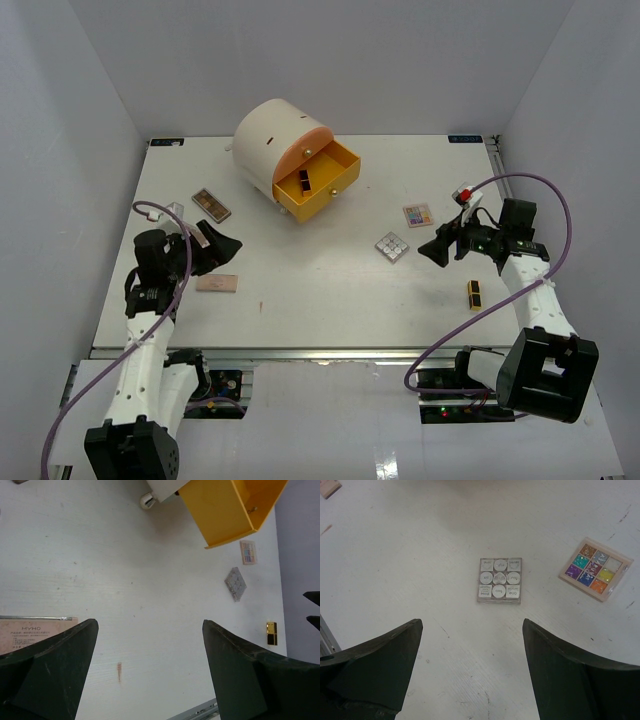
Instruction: Organize the makeup
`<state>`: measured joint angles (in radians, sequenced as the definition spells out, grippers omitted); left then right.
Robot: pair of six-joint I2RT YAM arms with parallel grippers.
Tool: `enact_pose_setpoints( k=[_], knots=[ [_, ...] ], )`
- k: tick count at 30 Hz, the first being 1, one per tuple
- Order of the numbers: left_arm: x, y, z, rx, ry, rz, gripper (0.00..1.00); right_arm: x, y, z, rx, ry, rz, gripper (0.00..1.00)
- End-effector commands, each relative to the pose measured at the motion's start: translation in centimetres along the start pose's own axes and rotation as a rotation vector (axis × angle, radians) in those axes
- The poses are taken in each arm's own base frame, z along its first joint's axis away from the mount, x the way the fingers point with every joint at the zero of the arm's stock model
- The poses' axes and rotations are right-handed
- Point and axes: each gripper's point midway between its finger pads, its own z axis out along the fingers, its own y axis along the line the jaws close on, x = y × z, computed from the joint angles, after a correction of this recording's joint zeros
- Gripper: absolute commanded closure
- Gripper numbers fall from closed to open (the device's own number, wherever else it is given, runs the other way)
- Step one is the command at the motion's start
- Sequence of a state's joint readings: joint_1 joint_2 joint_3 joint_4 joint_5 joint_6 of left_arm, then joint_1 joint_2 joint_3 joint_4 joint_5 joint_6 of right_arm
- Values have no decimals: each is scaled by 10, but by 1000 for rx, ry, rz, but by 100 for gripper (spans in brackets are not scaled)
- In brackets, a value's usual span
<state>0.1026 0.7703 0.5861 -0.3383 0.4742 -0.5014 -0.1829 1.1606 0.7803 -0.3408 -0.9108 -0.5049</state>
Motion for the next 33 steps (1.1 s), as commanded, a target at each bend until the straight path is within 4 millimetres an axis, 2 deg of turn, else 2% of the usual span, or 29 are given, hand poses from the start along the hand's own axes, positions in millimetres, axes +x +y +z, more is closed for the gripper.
enact_pose_setpoints(
  k=[1, 4, 5, 11, 14, 17, 22, 29, 33],
  knots=[
    [-10, -39, -16, 190, -70, 109, 4, -8, 0, -2, 0, -29, -29, 12],
    [-16, -53, -27, 252, -125, 163, 3, -11, -5, -5, 28, -28, -31, 5],
    [-18, -58, -31, 268, -142, 177, 3, -12, -7, -6, 40, -27, -26, 9],
    [-20, -67, -40, 298, -169, 209, 2, -17, -33, -14, 206, 5, 80, 10],
    [-18, -65, -37, 294, -151, 202, 2, -30, -49, -25, 309, 13, 86, 10],
    [-19, -63, -35, 283, -140, 197, 2, -40, -48, -33, 333, -5, 66, 10],
    [-25, -61, -34, 251, -136, 188, 2, -48, -32, -37, 301, -45, 23, 10],
    [-41, -69, -41, 236, -182, 160, 2, -53, -35, -42, 341, -52, 21, 10],
    [-38, -72, -45, 251, -184, 128, 2, -54, -34, -43, 345, -57, 26, 10]
  ],
)
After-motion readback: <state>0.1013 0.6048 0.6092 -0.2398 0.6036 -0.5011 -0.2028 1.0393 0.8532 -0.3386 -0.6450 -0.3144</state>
